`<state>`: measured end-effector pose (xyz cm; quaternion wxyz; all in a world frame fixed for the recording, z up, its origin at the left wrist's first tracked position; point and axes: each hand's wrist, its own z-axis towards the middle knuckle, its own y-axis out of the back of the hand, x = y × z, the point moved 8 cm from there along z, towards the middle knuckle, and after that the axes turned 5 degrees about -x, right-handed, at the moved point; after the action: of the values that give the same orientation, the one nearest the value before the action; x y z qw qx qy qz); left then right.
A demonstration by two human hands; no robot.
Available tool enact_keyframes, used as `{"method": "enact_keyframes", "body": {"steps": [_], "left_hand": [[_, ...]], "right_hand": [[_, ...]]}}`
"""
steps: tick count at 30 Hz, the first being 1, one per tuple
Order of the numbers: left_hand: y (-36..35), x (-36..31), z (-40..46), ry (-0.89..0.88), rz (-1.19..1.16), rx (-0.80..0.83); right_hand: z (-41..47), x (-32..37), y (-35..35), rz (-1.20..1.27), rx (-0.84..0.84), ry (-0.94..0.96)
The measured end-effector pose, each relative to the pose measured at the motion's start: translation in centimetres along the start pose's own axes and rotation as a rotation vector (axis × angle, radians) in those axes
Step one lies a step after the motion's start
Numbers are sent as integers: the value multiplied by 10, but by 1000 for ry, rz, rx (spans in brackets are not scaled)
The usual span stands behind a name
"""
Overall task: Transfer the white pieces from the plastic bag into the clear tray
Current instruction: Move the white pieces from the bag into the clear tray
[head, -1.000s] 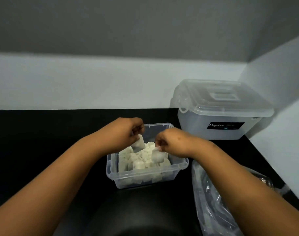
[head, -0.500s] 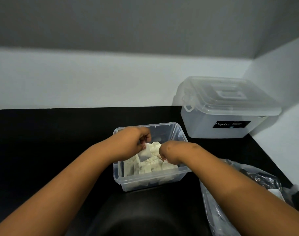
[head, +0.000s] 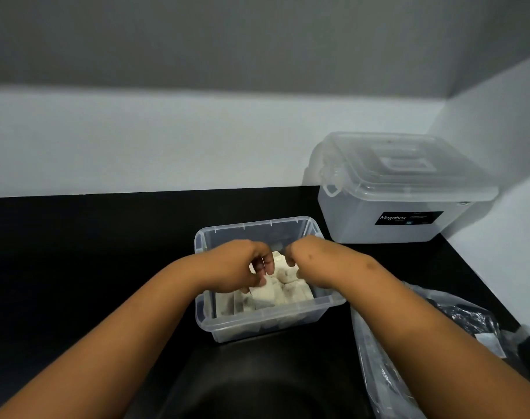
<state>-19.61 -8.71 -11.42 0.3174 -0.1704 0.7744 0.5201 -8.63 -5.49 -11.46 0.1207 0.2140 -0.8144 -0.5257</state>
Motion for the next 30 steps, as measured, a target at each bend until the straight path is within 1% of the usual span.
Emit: {"method": "enact_keyframes", "body": {"steps": [2,5,8,13,16,18,20,23,25,27,30], "left_hand": [[-12,3,7,27,7,75],[-25,7,19,55,127,125],[-29,10,28,56,260,84],[-27,13,31,73,365,9],[-16,6,28,101,413,-105],[-3,-11,25,114,434,-231],[12,-36,20,114,399,-376],[16,-89,13,-9,321,-554],[5,-124,12,-114,270,-606],[-19,-156,19,-188,218,-583],[-64,-192,33,-252,170,-429]], "right_hand": [[-9,-4,7,43,-59,28],[-22,-8,16,109,-109,40],[-29,-10,21,171,-148,39],[-42,-23,27,267,-226,14],[-60,-36,37,327,-284,-4],[-76,-50,44,353,-346,-6],[-93,-68,50,375,-416,-17],[-121,-103,51,399,-480,-46],[-136,-127,46,418,-501,-69],[-151,-156,36,438,-513,-109],[-170,-198,13,411,-491,-189]]}}
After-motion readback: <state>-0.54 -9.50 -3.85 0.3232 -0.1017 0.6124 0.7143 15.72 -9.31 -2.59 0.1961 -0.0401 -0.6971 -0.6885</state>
